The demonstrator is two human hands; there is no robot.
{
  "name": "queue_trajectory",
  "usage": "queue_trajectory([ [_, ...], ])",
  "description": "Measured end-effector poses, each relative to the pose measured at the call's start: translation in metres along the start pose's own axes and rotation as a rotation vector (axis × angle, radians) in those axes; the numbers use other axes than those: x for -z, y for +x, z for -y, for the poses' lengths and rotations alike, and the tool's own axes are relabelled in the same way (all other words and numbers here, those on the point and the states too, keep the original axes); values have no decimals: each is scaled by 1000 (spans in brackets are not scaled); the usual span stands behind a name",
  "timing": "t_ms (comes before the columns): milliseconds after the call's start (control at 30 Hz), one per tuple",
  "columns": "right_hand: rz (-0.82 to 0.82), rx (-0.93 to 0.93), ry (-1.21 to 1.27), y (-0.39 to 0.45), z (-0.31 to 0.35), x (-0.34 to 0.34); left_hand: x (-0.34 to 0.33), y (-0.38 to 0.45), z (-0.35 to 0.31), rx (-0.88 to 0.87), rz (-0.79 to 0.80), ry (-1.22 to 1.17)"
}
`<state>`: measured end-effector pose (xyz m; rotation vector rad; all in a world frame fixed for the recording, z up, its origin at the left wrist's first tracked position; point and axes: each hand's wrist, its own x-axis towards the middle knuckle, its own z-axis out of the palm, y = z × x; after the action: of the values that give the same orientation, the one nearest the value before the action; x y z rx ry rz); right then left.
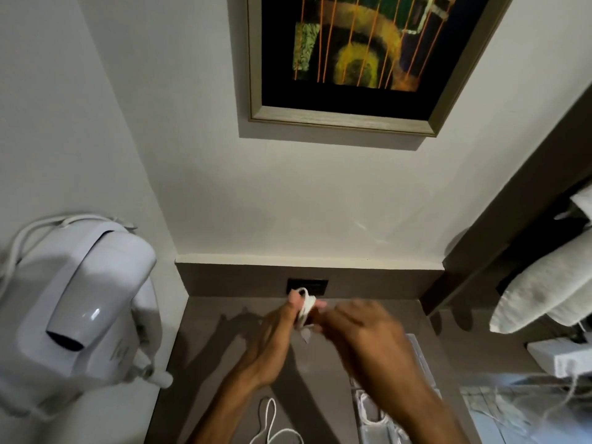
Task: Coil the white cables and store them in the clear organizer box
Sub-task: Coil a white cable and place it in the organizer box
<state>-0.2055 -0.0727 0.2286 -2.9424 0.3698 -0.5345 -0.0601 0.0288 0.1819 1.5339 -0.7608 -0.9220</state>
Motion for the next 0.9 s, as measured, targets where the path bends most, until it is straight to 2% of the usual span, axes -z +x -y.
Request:
queue_trajectory([
  [67, -96, 78, -8, 16, -22, 23, -13, -9, -3, 5, 93, 22],
  [133, -123, 107, 117, 29, -46, 34, -24, -14, -6, -81, 149, 33],
  [267, -117, -14, 695, 38, -69, 14, -25, -14, -18, -234, 254, 28],
  [400, -107, -204, 1094, 28, -65, -24, -18, -16, -25, -205, 355, -145],
  [533, -78, -348, 1258, 12, -49, -55, -17, -18, -19, -132, 364, -399],
  [667, -142, -533, 1479, -9, -46, -65, -18, -19, -12, -48, 247, -518],
  [900, -161, -636, 1672, -30, -58, -61, -36, -11, -5, 63, 124, -355],
])
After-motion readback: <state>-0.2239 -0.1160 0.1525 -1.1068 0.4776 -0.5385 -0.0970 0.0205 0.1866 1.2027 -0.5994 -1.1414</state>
